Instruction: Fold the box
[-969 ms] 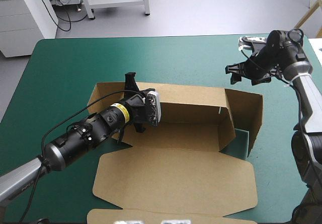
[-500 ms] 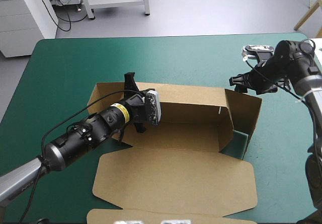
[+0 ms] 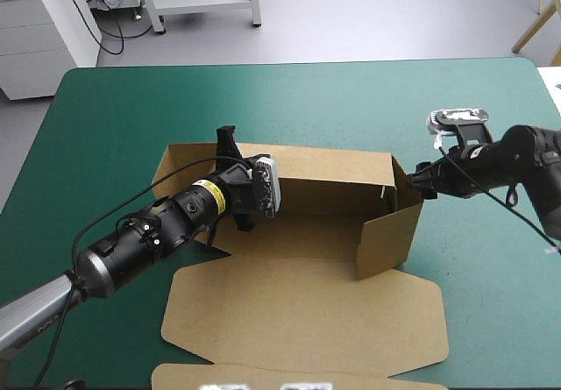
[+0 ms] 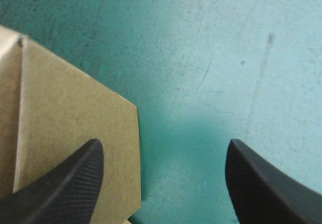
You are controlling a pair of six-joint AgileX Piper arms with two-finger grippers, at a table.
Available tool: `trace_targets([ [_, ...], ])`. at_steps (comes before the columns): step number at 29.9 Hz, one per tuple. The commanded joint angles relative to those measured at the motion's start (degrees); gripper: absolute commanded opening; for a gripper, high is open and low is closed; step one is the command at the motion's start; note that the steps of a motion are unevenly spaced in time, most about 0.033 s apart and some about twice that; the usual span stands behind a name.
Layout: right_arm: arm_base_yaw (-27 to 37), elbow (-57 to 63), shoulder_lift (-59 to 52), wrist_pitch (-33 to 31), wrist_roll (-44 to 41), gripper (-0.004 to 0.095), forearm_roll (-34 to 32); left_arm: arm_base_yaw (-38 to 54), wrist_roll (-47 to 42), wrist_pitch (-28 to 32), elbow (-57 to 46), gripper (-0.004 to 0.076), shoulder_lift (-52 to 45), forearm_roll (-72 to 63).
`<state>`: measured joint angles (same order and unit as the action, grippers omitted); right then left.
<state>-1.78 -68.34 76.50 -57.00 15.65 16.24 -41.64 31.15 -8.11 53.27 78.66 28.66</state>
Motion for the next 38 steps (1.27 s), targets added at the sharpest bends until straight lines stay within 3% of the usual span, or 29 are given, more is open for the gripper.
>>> trace_targets([
  [1,0.34,5.77,-6.71,9.61,7.6,0.062,7.18,-1.58,-2.61,-10.34,-1.75,-0.001,1.2,-4.61],
  [7,0.24,19.23,-14.86,24.17,22.49,0.062,19.67,-1.58,-2.61,-10.34,-1.75,-0.001,1.2,-4.24],
  [11,0.24,25.53,-19.65,28.29,33.99,0.062,28.03,-1.58,-2.61,-10.34,-1.75,-0.001,1.2,-4.24],
  [15,0.24,29.1,-23.66,27.42,40.5,0.062,33.29,-1.58,-2.61,-10.34,-1.75,-0.001,1.2,-4.24],
  [25,0.24,29.98,-25.31,19.15,41.67,0.062,33.02,-1.58,-2.44,-11.02,-1.75,-0.001,1.2,-4.24],
  [38,0.13,29.98,-25.13,20.18,43.6,0.062,35.6,-1.58,-1.92,-11.25,-1.75,-0.001,1.2,-4.24],
])
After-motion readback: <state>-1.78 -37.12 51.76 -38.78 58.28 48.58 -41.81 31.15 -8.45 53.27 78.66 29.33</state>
